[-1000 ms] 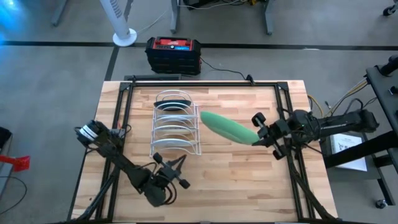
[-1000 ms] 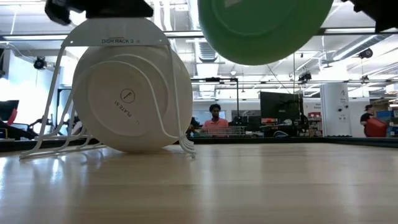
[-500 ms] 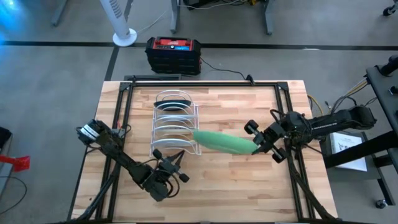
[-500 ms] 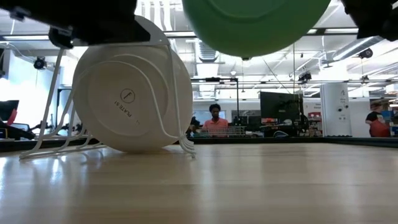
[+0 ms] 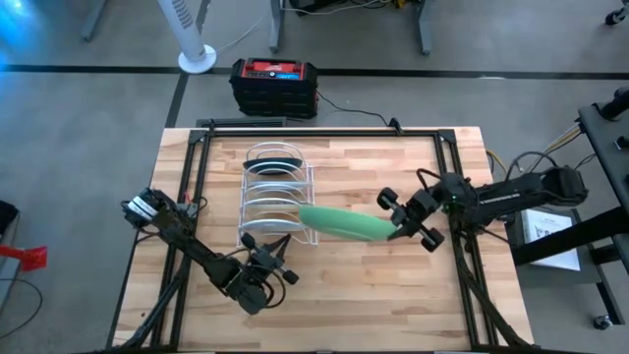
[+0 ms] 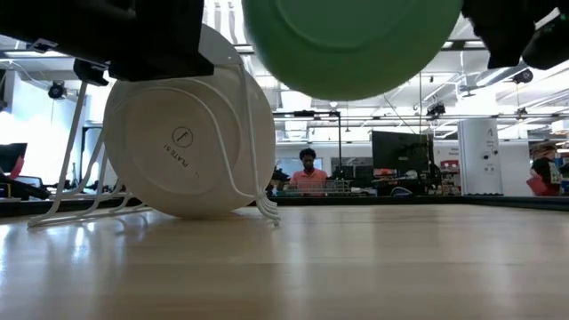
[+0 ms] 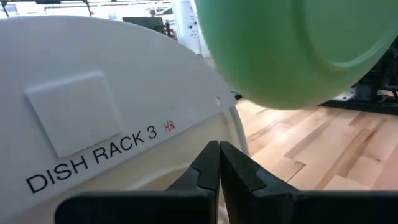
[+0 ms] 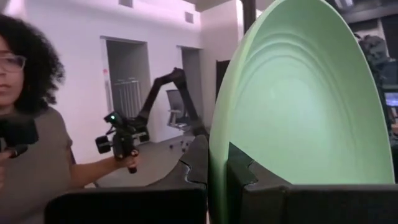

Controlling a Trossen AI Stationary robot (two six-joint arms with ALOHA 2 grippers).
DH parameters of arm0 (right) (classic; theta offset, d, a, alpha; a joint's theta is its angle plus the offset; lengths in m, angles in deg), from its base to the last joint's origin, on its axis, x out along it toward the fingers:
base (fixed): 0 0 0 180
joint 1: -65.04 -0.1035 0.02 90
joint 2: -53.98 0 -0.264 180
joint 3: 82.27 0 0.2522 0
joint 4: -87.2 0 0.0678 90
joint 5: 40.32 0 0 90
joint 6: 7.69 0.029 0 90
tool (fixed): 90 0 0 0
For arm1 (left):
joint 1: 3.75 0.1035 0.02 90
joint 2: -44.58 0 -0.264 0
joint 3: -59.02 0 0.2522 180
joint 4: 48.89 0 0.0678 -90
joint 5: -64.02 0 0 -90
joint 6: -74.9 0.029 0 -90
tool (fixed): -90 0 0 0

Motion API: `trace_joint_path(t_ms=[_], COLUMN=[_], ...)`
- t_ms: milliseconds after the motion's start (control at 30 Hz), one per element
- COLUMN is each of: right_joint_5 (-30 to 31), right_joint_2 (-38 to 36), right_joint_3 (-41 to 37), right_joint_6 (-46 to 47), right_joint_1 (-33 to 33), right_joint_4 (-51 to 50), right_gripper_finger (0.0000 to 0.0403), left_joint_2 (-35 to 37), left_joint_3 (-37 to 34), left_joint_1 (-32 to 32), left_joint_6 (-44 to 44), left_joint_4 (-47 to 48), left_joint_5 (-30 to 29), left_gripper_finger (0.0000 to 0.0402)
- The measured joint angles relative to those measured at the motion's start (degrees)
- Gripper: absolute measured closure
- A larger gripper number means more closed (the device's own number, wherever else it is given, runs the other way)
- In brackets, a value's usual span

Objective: Sort dishes
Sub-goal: Put the green plate in the dish rack

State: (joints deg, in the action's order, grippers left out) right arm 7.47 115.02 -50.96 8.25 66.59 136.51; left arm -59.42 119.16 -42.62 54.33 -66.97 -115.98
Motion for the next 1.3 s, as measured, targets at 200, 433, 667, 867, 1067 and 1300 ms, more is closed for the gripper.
trace_joint_path(t_ms=[200, 433, 667, 867, 1067, 1300], right_joint_5=[-1.71, -4.93, -5.68, -6.15, -6.10, -5.87], right_joint_2=[3.43, 7.33, 8.31, 5.99, 4.63, 4.70], right_joint_3=[0.00, 0.00, 0.00, 0.00, -0.02, -0.13], right_joint_6=[0.12, 1.02, 3.29, 5.06, 5.24, 5.25], right_joint_1=[2.73, 4.32, 4.65, 4.76, 4.89, 5.62], right_joint_4=[1.48, 4.23, 7.39, 7.80, 7.47, 7.00], right_gripper_finger=[0.0403, 0.0403, 0.0403, 0.0403, 0.0403, 0.0403], left_joint_2=[0.00, -0.04, -0.04, -0.04, -0.04, -0.01], left_joint_3=[-0.53, -1.18, -1.19, -1.19, -1.19, -1.19], left_joint_1=[0.21, 1.66, 2.31, 2.58, 2.71, 2.78], left_joint_6=[-0.49, -1.44, -1.43, -1.44, -1.42, -1.42], left_joint_4=[0.02, -0.09, -0.11, -0.11, -0.12, -0.21], left_joint_5=[0.00, -0.04, 0.02, 0.00, 0.02, 0.00], left_gripper_finger=[0.0401, 0.0401, 0.0401, 0.0401, 0.0401, 0.0401])
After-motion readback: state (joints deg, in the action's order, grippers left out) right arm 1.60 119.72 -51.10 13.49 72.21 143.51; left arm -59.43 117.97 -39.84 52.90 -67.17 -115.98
